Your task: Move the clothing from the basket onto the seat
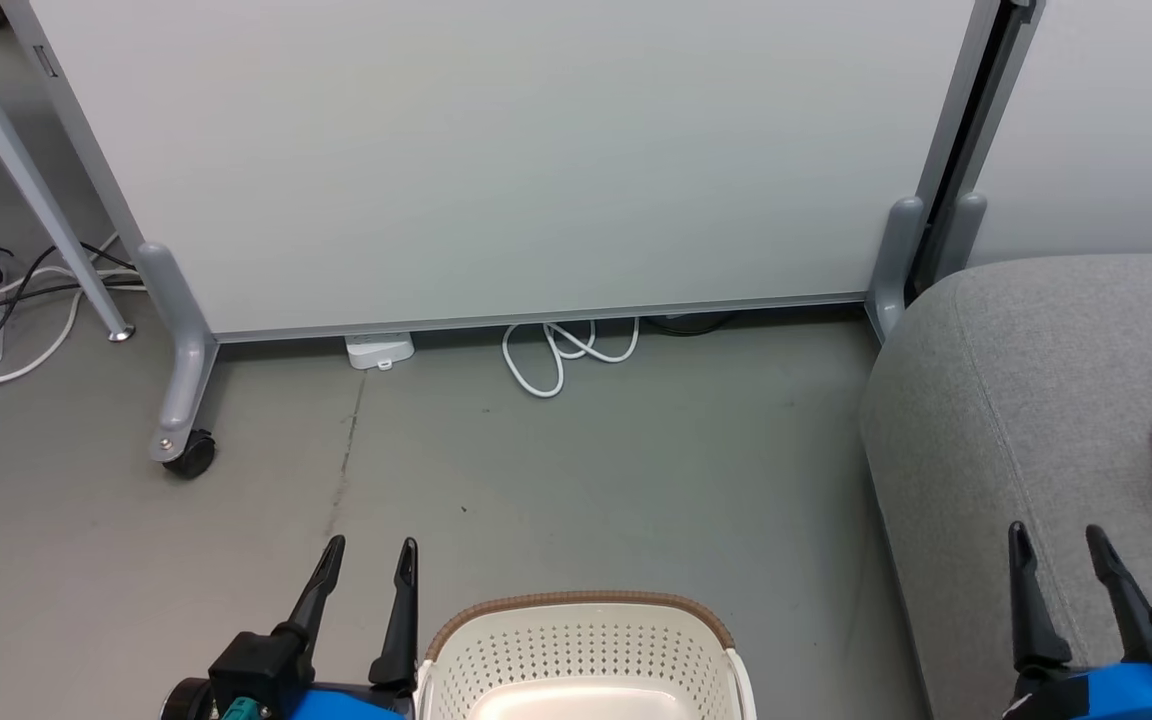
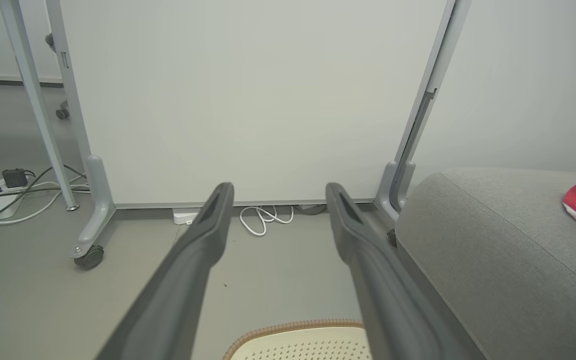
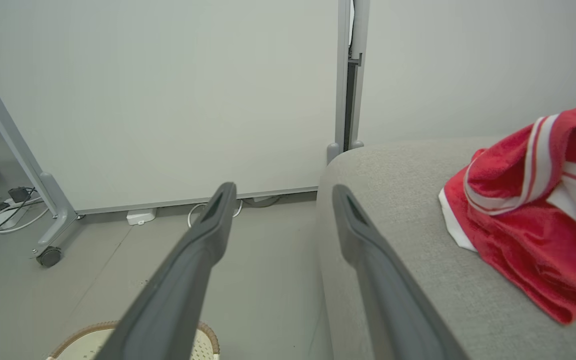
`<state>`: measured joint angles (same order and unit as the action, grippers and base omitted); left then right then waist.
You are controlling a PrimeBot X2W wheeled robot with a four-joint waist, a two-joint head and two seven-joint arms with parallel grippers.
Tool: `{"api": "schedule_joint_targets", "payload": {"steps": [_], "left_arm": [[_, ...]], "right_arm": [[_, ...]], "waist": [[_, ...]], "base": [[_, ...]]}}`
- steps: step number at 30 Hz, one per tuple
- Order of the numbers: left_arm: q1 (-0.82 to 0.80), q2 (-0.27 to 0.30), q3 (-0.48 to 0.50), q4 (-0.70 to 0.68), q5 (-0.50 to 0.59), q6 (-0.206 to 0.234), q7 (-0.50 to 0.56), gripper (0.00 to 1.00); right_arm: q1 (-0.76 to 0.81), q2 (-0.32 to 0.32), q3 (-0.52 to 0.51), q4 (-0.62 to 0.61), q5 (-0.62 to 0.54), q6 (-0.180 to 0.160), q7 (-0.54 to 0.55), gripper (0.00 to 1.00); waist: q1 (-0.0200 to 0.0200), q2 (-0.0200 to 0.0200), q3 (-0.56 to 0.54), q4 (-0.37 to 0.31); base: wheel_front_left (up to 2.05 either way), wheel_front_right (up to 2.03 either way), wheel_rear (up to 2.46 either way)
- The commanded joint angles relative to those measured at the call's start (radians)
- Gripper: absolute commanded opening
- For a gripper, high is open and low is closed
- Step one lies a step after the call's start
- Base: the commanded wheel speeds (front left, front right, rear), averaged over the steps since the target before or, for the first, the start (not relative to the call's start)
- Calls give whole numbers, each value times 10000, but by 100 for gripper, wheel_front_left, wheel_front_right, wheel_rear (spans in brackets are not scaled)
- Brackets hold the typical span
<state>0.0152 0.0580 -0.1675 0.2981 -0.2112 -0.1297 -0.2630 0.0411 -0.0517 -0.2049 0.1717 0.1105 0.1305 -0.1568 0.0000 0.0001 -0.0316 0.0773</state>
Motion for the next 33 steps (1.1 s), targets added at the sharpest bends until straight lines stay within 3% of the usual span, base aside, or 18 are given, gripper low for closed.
{"api": "schedule_joint_targets", "payload": {"steps": [1, 13, 33], "left_arm": [[-6, -8, 53, 31, 32, -5, -24, 100], [-201, 126, 21, 268, -118, -6, -24, 100], [-307, 268, -64, 378, -246, -6, -24, 100]], "right_arm": [[149, 15, 58, -48, 82, 5, -40, 100], [350, 16, 720, 135, 277, 5, -61, 100], [418, 18, 957, 195, 507, 5, -80, 100]], "waist": [[0, -1, -32, 19], [0, -1, -201, 101], [0, -1, -122, 116]], "base": [[0, 0, 0], [0, 0, 0], [0, 0, 0]]}}
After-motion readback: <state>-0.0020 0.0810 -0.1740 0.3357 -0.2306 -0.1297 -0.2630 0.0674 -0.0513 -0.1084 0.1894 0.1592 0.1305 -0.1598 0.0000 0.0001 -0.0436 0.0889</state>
